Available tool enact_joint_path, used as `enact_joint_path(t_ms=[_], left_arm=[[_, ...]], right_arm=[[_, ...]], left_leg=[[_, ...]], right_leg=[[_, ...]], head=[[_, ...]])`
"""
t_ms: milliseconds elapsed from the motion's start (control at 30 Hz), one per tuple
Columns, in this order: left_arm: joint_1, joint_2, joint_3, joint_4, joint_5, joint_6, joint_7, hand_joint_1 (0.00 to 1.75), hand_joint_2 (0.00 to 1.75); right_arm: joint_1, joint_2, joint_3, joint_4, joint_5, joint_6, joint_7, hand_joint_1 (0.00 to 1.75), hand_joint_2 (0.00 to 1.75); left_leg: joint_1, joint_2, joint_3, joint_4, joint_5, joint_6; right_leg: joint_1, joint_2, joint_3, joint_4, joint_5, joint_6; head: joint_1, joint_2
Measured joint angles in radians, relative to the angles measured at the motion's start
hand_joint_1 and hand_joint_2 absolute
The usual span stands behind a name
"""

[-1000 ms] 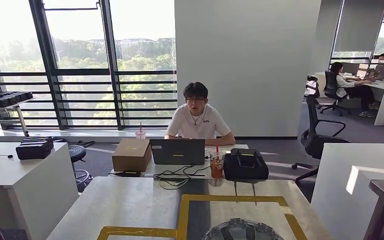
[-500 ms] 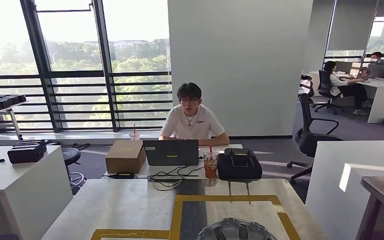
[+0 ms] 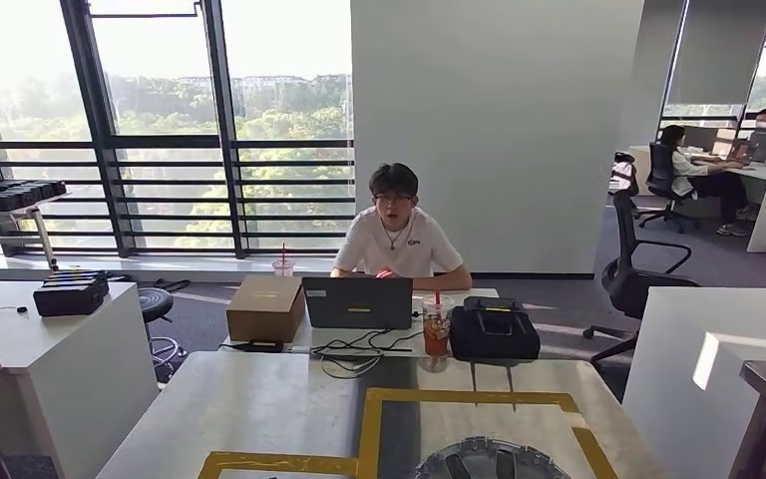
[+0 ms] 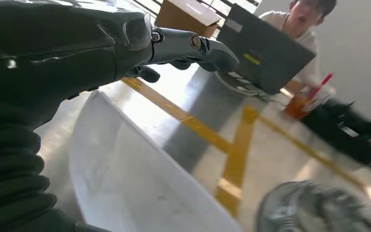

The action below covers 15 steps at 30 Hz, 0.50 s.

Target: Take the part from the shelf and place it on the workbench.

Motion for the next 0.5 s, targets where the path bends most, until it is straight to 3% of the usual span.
enact_joint_path(t_ms=[100, 167, 200, 267, 333, 367, 400, 433, 500], left_arm=[[0.040, -0.037, 0.072, -0.121, 0.255, -0.072, -0.071, 0.00, 0.00], [0.068, -0.051, 0.106, -0.207, 0.445, -0.134, -0.117, 0.00, 0.00], [0.081, -0.055, 0.118, -0.247, 0.542, -0.172, -0.132, 0.00, 0.00], [0.112, -0.059, 0.136, -0.322, 0.722, -0.251, -0.149, 0.00, 0.00], [0.147, -0.059, 0.143, -0.384, 0.838, -0.307, -0.157, 0.00, 0.00], [0.163, -0.059, 0.144, -0.412, 0.871, -0.325, -0.159, 0.00, 0.00], [0.177, -0.059, 0.144, -0.438, 0.893, -0.338, -0.159, 0.00, 0.00], [0.189, -0.060, 0.144, -0.464, 0.910, -0.348, -0.158, 0.00, 0.00], [0.213, -0.060, 0.143, -0.513, 0.928, -0.361, -0.149, 0.00, 0.00]], right_arm=[[0.005, 0.002, 0.001, 0.000, -0.009, -0.004, 0.001, 0.00, 0.00], [0.008, 0.004, 0.002, 0.000, -0.011, -0.006, 0.001, 0.00, 0.00], [0.009, 0.004, 0.004, 0.000, -0.012, -0.007, 0.001, 0.00, 0.00], [0.009, 0.005, 0.008, 0.000, -0.015, -0.008, 0.001, 0.00, 0.00], [0.011, 0.006, 0.012, 0.001, -0.018, -0.008, 0.001, 0.00, 0.00], [0.011, 0.007, 0.014, 0.001, -0.020, -0.008, 0.001, 0.00, 0.00], [0.011, 0.008, 0.015, 0.001, -0.021, -0.007, 0.001, 0.00, 0.00], [0.011, 0.011, 0.017, 0.001, -0.023, -0.006, 0.001, 0.00, 0.00], [0.011, 0.018, 0.019, 0.001, -0.025, -0.005, 0.000, 0.00, 0.00]], left_leg=[[-0.002, 0.001, -0.002, 0.006, -0.006, -0.010], [0.002, 0.001, -0.013, 0.032, -0.027, -0.021], [0.005, 0.001, -0.030, 0.072, -0.052, -0.027], [0.011, 0.001, -0.090, 0.204, -0.118, -0.038], [0.016, 0.001, -0.138, 0.300, -0.149, -0.042], [0.017, 0.001, -0.136, 0.295, -0.137, -0.041], [0.017, 0.001, -0.114, 0.249, -0.108, -0.039], [0.016, 0.001, -0.077, 0.175, -0.072, -0.034], [0.011, 0.001, -0.009, 0.047, -0.027, -0.023]], right_leg=[[0.003, 0.001, 0.012, -0.022, 0.007, -0.020], [-0.001, 0.002, 0.014, -0.024, 0.008, -0.029], [-0.004, 0.003, 0.016, -0.025, 0.008, -0.034], [-0.004, 0.003, 0.017, -0.025, 0.007, -0.039], [-0.002, 0.003, 0.018, -0.025, 0.006, -0.041], [-0.002, 0.003, 0.018, -0.025, 0.006, -0.041], [-0.001, 0.003, 0.019, -0.025, 0.006, -0.041], [-0.001, 0.003, 0.021, -0.025, 0.007, -0.040], [0.002, 0.003, 0.023, -0.024, 0.008, -0.036]], head=[[-0.002, 0.000], [-0.003, 0.000], [-0.004, 0.000], [-0.007, 0.000], [-0.008, 0.000], [-0.009, 0.000], [-0.009, 0.000], [-0.009, 0.000], [-0.009, 0.000]])
